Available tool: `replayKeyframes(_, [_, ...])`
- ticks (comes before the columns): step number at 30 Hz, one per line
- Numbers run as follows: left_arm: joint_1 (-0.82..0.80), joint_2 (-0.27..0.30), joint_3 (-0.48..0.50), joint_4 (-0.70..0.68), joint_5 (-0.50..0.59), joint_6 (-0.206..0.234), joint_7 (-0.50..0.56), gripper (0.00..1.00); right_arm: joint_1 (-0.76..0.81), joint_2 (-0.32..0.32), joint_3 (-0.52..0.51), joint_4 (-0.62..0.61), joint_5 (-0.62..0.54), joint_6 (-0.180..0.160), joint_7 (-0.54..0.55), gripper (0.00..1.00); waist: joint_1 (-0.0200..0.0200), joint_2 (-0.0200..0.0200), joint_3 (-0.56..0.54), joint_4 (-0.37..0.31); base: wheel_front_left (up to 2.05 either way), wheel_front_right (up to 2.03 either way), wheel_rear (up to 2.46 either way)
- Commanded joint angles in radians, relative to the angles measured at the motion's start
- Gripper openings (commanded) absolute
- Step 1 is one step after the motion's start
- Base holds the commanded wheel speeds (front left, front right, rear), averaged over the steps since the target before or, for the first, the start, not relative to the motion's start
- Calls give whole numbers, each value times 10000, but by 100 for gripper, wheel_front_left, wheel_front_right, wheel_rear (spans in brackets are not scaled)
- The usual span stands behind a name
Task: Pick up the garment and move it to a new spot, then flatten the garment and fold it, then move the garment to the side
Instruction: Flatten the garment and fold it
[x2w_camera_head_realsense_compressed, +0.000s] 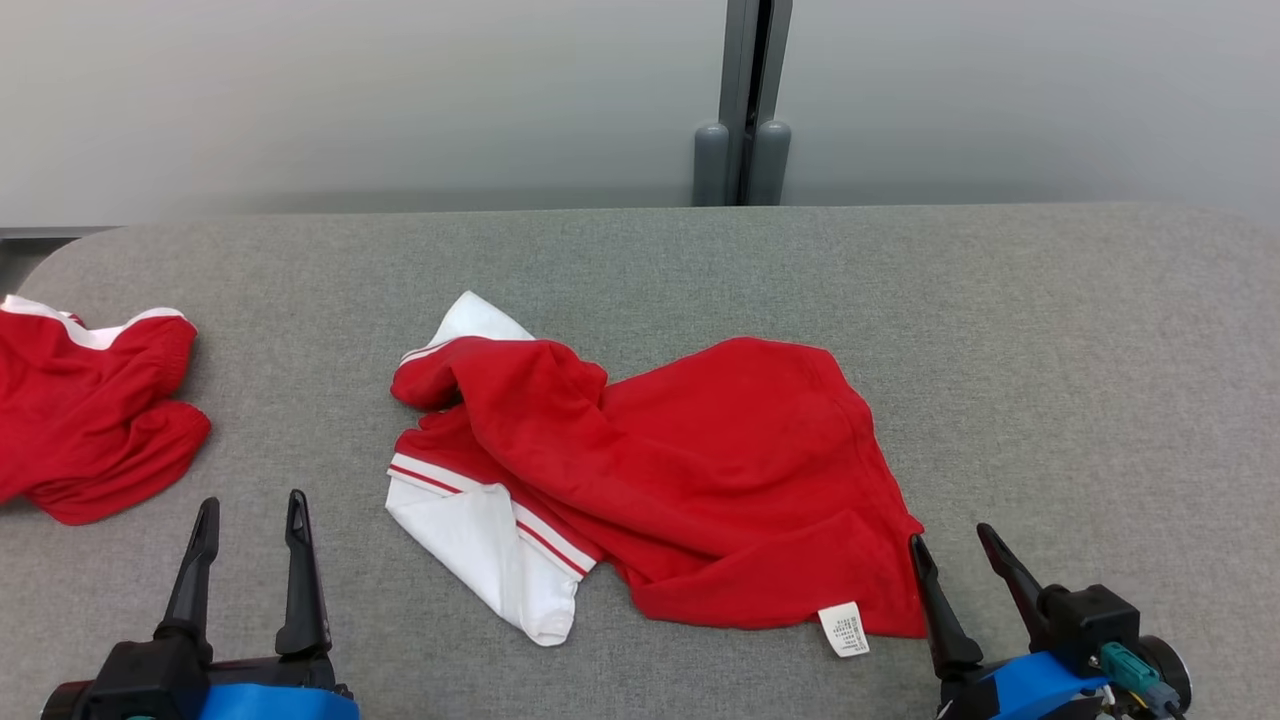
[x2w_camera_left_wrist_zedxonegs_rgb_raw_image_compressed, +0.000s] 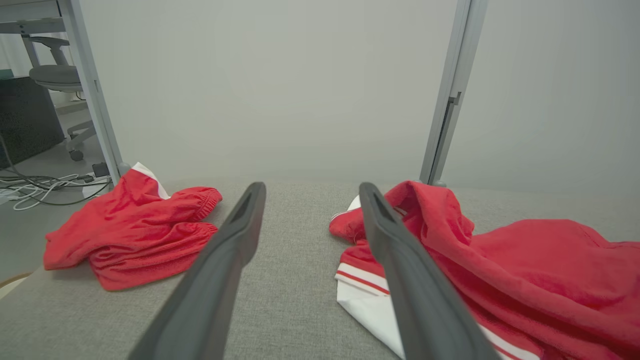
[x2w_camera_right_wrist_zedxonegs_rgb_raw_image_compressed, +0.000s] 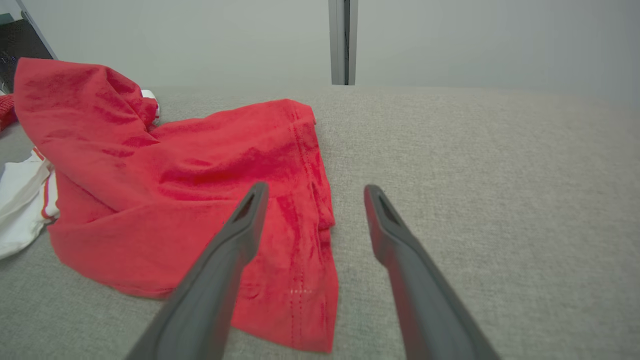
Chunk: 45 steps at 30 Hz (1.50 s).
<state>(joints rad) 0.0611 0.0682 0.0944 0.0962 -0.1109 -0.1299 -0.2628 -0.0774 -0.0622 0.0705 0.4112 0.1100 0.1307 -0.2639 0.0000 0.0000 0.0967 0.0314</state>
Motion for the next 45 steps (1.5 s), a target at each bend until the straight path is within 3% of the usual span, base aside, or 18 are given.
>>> replayKeyframes(1, [60, -18, 70, -41, 61, -10, -29, 100, 50, -45, -15, 27, -40, 1, -8, 100, 0, 0, 33, 12, 0, 0, 0])
replayKeyframes(28, [-522, -166, -146, 273, -107, -10, -29, 100, -956, -448, 1610, 2306, 888, 1, -6, 100, 0, 0, 495, 119, 0, 0, 0])
replayKeyframes(29, [-527, -168, -161, 292, -119, -10, -29, 100, -1005, -468, 1776, 2375, 982, 1, -6, 0, 0, 0, 505, 134, 0, 0, 0])
replayKeyframes(36, [-468, -176, -141, 435, -211, -10, -29, 100, -1266, -828, 1992, 2006, 1080, 1, -8, 0, 0, 0, 519, 182, 0, 0, 0])
replayKeyframes(45, [-729, -179, -241, 544, -324, -10, -29, 100, -3172, -1411, 1487, 1699, 1151, 1, -8, 0, 0, 0, 607, 188, 0, 0, 0])
